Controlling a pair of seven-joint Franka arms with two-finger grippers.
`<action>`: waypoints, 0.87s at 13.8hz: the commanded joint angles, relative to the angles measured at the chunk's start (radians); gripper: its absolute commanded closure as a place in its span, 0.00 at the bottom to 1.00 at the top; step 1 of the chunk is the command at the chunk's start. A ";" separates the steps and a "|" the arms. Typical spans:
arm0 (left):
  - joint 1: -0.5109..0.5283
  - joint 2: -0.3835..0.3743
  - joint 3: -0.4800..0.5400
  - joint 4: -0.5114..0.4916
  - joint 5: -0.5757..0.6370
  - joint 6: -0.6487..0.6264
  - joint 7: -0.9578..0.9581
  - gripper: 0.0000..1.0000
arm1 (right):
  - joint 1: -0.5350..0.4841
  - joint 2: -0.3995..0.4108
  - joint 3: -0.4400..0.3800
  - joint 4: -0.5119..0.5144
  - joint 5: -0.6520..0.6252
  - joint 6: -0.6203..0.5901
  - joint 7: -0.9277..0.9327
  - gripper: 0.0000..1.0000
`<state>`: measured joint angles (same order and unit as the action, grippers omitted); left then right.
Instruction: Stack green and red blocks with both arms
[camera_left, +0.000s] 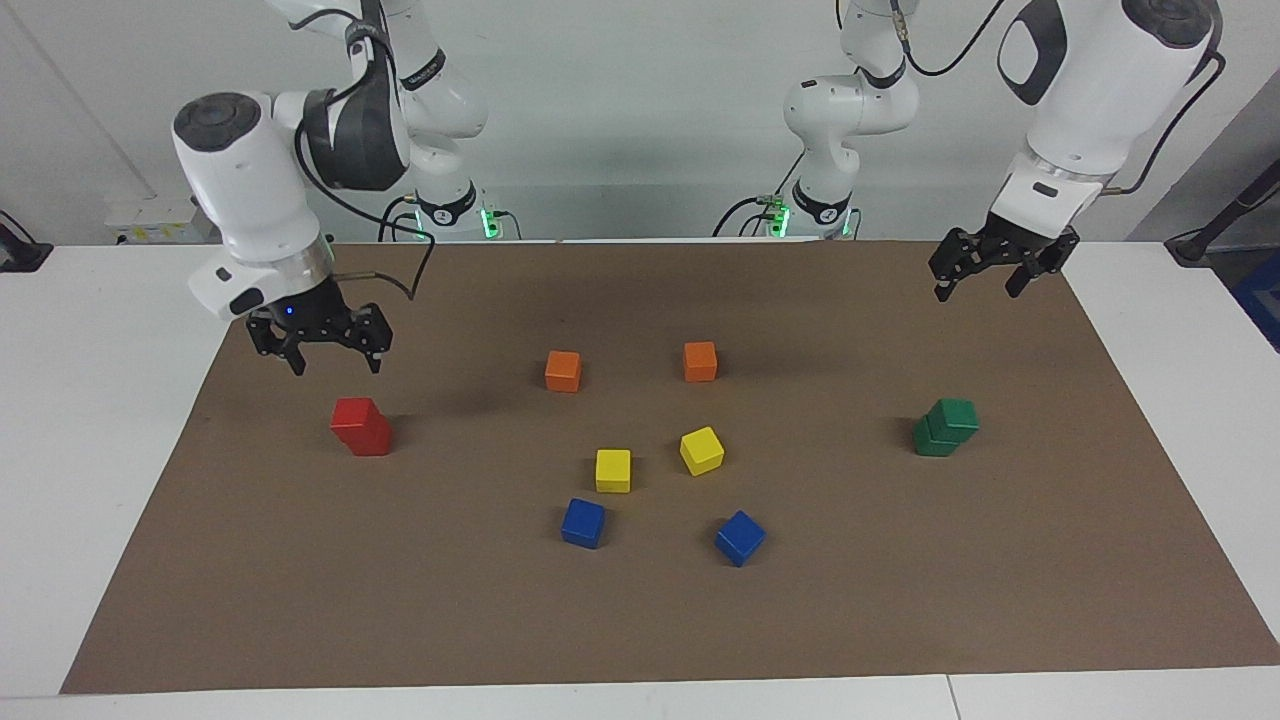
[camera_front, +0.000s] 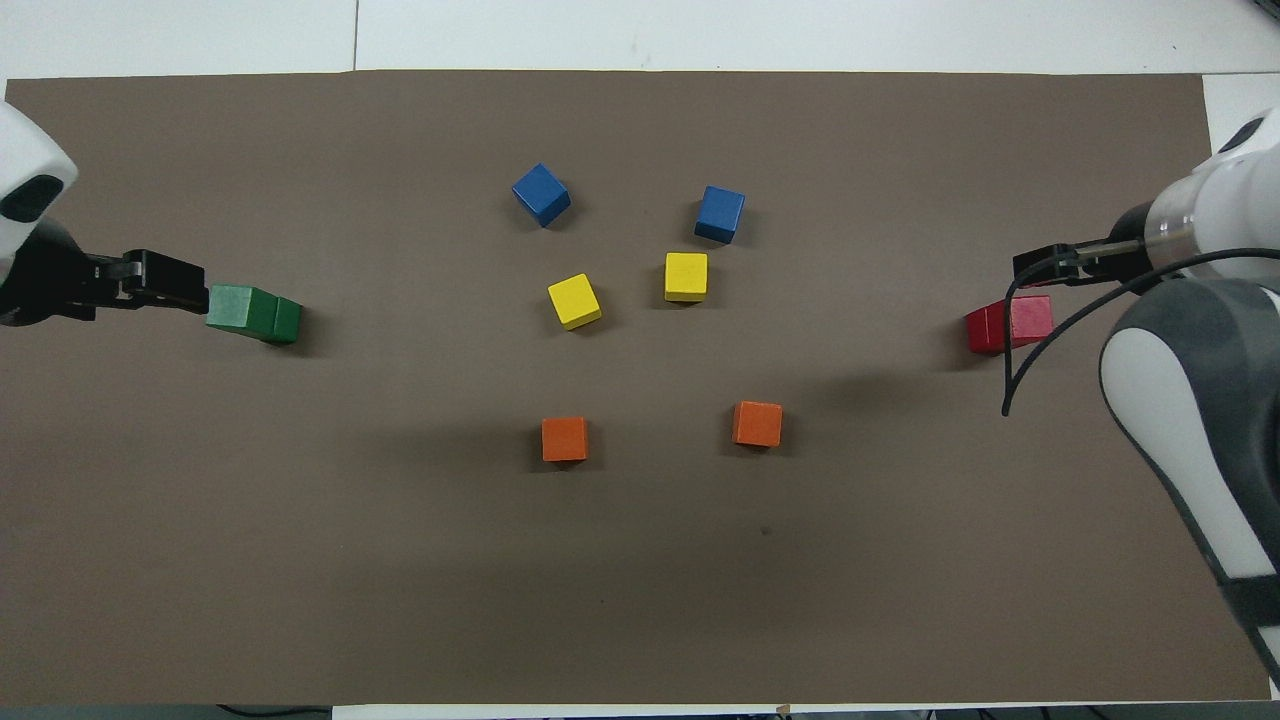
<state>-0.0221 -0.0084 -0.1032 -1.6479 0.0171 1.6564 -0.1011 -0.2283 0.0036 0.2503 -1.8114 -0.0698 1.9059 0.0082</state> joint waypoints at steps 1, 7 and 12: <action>0.004 -0.021 0.003 -0.047 0.018 0.039 0.047 0.00 | -0.009 -0.017 0.003 0.099 0.004 -0.146 0.003 0.00; 0.021 -0.019 0.010 -0.046 0.017 0.025 0.086 0.00 | -0.022 -0.048 -0.005 0.192 0.002 -0.286 0.003 0.00; 0.037 -0.018 0.008 -0.050 0.017 0.026 0.086 0.00 | 0.120 -0.060 -0.156 0.198 0.007 -0.321 0.001 0.00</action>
<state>0.0070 -0.0089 -0.0909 -1.6713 0.0210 1.6655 -0.0304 -0.1855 -0.0509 0.1877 -1.6194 -0.0698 1.6206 0.0082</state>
